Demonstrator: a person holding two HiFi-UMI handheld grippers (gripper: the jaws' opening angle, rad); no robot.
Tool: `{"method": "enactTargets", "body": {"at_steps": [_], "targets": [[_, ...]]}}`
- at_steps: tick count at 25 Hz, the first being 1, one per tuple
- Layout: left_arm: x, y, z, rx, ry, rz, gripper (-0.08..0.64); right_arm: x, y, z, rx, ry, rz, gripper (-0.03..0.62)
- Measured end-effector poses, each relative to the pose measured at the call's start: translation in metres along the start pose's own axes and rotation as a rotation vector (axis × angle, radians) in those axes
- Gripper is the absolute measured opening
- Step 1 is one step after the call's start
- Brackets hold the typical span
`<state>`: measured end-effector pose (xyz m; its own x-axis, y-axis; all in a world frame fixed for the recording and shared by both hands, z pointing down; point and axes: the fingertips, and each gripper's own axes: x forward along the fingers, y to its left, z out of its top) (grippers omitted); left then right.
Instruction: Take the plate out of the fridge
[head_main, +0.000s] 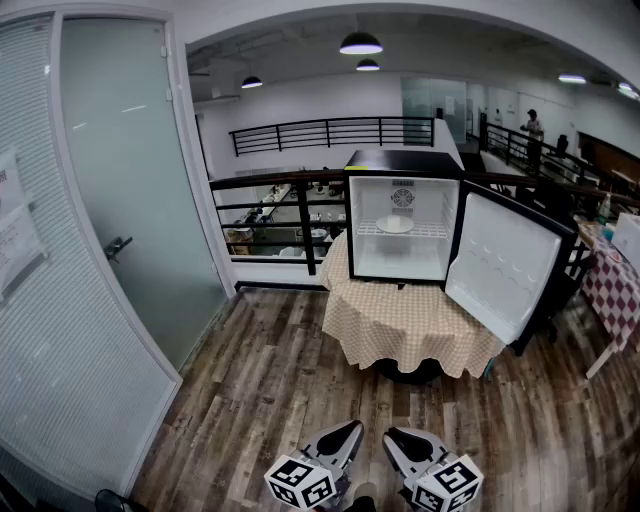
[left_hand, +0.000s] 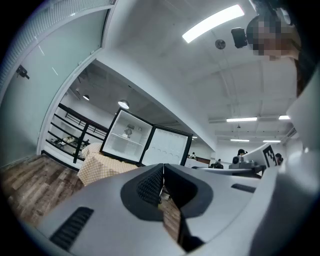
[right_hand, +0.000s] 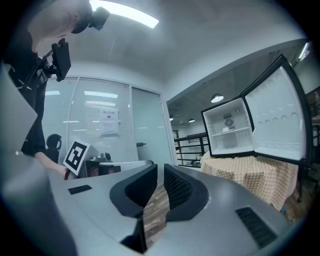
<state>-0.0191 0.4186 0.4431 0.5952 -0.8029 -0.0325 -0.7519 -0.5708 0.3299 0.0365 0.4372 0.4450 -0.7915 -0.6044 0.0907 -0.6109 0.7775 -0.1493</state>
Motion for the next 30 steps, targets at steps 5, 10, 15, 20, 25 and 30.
{"method": "enactTargets", "body": {"at_steps": [5,10,15,20,25,30], "targets": [[0.046,0.012,0.001,-0.003,-0.012,-0.023,0.011,0.016,-0.042,0.013,-0.015,-0.011,-0.041,0.058],[0.09,0.027,0.011,0.012,-0.007,-0.038,0.011,0.037,-0.082,0.027,-0.039,0.009,-0.051,0.058],[0.128,0.04,0.023,0.054,0.012,-0.053,0.011,0.059,-0.118,0.035,-0.027,0.015,-0.069,0.058],[0.155,0.066,0.034,0.055,0.002,-0.047,0.011,0.084,-0.145,0.043,0.004,0.017,-0.084,0.058],[0.179,0.095,0.036,0.03,0.003,-0.045,0.011,0.111,-0.176,0.041,0.044,0.03,-0.112,0.058],[0.193,0.128,0.038,0.006,-0.006,-0.029,0.011,0.137,-0.203,0.036,0.091,0.032,-0.15,0.058]]}}
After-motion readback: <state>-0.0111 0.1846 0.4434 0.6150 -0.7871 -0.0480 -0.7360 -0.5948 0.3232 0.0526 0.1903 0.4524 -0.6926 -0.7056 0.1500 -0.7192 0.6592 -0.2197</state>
